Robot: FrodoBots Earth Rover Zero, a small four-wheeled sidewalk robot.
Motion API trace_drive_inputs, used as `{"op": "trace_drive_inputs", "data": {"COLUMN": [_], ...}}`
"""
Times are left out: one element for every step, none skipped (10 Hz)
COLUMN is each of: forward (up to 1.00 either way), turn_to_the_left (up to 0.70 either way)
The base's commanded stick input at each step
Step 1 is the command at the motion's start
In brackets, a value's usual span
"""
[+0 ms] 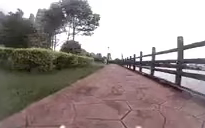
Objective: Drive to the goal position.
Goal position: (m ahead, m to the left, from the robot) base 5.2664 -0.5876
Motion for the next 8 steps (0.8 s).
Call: {"op": "trace_drive_inputs", "data": {"forward": [1.0,1.0,1.0,1.0,1.0,1.0,1.0,1.0], "turn_to_the_left": [0.07,0.07,-0.28,-0.33,-0.29,-0.08,0.07,0.07]}}
